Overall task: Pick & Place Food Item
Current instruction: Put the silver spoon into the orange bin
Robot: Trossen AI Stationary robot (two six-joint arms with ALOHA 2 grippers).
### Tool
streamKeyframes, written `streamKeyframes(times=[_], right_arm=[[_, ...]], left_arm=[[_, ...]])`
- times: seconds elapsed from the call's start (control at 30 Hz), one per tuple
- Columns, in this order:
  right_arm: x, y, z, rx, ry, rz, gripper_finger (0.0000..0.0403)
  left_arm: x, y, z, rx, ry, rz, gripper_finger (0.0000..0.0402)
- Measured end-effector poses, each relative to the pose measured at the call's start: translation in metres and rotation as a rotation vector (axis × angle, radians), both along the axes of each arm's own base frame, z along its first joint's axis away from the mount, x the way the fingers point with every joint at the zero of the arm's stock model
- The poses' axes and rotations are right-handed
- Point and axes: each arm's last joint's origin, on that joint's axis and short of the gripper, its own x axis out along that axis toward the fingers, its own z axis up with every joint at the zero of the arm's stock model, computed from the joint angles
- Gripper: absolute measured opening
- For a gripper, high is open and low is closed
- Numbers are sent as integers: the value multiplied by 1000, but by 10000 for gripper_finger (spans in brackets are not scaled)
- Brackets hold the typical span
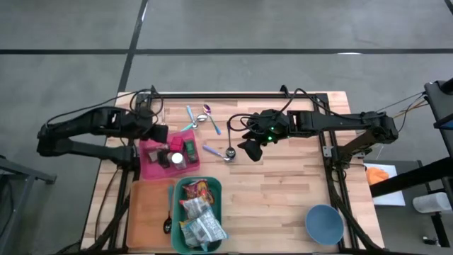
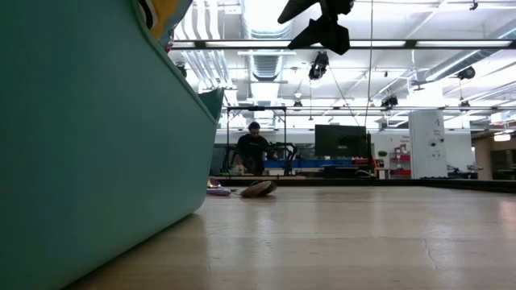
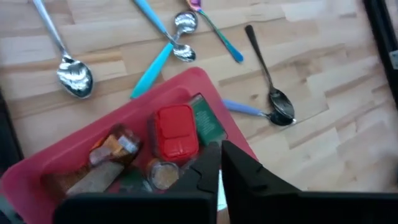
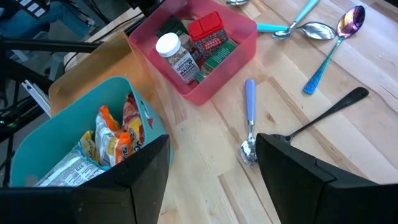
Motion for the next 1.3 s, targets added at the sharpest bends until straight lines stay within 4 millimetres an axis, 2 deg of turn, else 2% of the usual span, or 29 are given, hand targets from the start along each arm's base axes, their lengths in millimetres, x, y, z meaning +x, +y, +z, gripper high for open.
streamKeyframes(times=[0.17,0.5,0.63,0.73,0.97,1.3], right_arm=[[0,0,0,0,0,0,233],[0,0,0,0,0,0,233],[0,0,0,0,0,0,233],[0,0,0,0,0,0,233],[0,0,0,0,0,0,233],[0,0,0,0,0,0,233]], left_arm=[[-2,3,-1,10,25,9,77],[-7,16,-2,43,75,12,255],[-14,28,-4,45,136,52,303],[-16,40,-6,26,160,72,319],[-14,81,-21,-62,286,140,322],[13,147,-71,-210,461,171,322]])
